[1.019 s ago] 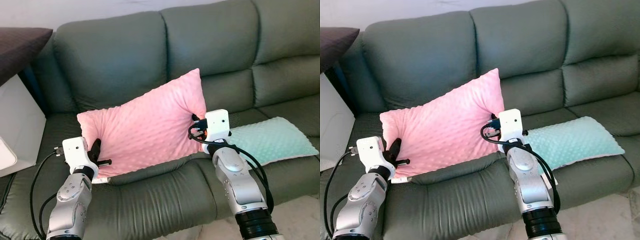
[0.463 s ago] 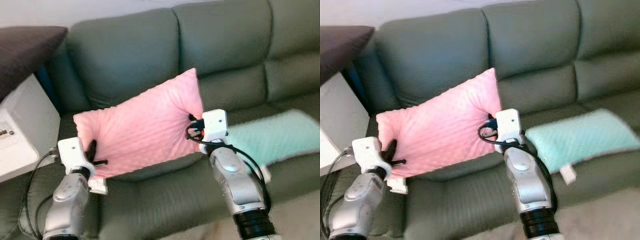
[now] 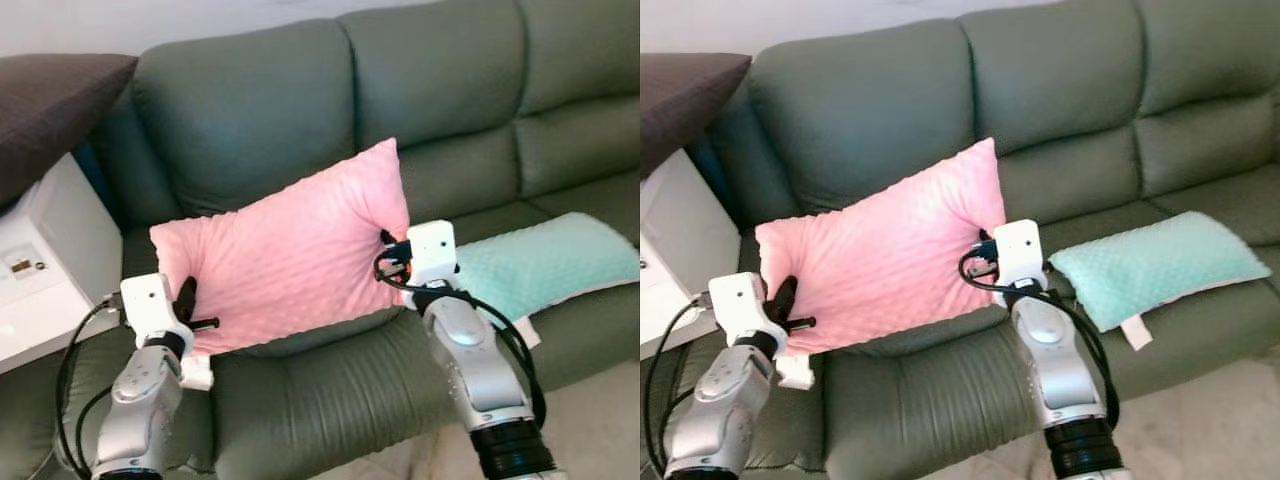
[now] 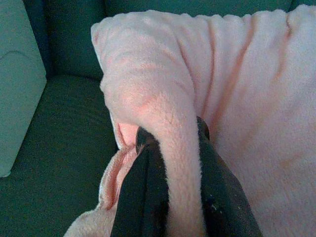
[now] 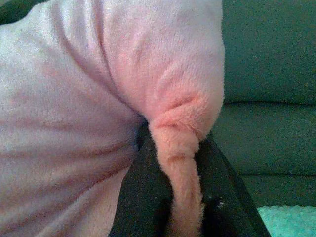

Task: Move the pillow to the sofa

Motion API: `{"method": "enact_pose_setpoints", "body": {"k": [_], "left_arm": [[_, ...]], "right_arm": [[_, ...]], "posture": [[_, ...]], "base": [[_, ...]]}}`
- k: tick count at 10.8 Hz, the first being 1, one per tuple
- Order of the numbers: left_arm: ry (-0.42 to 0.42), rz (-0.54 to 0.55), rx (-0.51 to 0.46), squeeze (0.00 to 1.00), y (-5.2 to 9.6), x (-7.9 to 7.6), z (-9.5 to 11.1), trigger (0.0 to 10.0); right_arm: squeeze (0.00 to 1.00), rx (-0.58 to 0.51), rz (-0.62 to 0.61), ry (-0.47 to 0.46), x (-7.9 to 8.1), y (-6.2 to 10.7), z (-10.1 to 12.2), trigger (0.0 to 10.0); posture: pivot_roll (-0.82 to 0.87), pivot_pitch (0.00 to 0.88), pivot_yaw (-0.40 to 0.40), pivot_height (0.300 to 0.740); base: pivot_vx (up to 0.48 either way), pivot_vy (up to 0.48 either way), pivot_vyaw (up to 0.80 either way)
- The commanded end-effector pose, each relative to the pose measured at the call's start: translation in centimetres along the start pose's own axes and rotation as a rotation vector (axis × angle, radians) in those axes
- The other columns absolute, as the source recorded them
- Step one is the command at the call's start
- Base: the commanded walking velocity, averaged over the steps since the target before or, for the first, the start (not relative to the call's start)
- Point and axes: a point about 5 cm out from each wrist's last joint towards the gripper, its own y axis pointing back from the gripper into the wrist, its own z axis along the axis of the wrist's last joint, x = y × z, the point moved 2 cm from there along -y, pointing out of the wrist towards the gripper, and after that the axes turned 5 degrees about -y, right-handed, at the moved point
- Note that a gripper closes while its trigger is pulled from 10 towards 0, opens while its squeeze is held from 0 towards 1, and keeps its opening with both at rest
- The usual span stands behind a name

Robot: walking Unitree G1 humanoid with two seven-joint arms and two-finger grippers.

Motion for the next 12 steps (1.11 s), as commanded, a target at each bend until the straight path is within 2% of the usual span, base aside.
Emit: {"method": "enact_pose_setpoints", "body": {"k": [1,10,12], "left_arm": [[-0.02,0.032,-0.02,0.0,0.07,0.85,0.49,10.0],[-0.061,0.075,-0.021,0.0,0.02,1.81,0.52,10.0],[-0.058,0.07,-0.022,0.0,-0.01,1.66,0.47,10.0]], "right_arm": [[0.0,-0.055,0.009,0.02,0.16,-0.24,1.35,10.0],[0.0,-0.058,0.026,0.007,0.73,-0.29,1.36,10.0],[0.0,-0.059,0.029,0.005,0.78,-0.27,1.33,10.0]], "posture": [[-0.2,0.025,0.101,0.74],[-0.2,0.027,0.102,0.74],[-0.21,0.025,0.102,0.74]], "base": [[0.0,0.0,0.8],[0.0,0.0,0.8],[0.0,0.0,0.0]]}}
